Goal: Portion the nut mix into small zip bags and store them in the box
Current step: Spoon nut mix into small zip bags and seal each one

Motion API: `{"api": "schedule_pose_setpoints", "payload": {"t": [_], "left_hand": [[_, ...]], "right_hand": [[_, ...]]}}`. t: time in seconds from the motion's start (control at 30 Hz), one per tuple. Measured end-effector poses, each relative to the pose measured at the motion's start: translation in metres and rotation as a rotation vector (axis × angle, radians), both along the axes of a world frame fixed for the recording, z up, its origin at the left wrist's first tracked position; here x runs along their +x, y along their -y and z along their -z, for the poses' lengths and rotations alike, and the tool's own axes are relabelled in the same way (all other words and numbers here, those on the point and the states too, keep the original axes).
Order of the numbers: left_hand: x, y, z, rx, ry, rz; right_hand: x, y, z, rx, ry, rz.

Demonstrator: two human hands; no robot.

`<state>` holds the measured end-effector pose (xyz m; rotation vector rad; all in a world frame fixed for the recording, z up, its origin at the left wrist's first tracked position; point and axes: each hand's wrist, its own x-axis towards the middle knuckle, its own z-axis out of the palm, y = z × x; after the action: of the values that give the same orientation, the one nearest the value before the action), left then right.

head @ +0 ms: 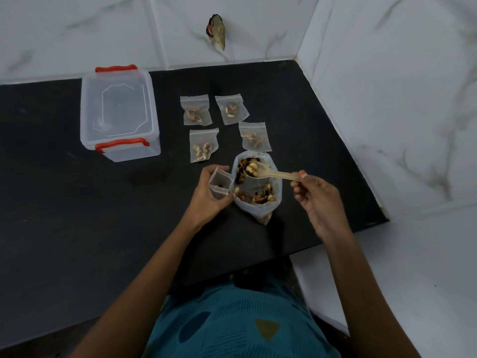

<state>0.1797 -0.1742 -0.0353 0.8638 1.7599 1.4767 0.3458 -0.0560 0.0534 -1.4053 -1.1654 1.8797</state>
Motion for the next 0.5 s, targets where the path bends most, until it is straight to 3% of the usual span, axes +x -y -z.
{"api": "schedule_pose_setpoints", "payload": {"t": [0.23,0.5], "left_hand": [[0.006,-0.009,-0.011,0.039,-0.070,-0.015],[0.012,-0.014,-0.019,0.082,0.001,-0.009]], "right_hand": [[-0.010,0.016,-0.016,0.342,0.046,-0.128],[-0.021,0.038,-0.006,1.049,0.170,-0.355]]}}
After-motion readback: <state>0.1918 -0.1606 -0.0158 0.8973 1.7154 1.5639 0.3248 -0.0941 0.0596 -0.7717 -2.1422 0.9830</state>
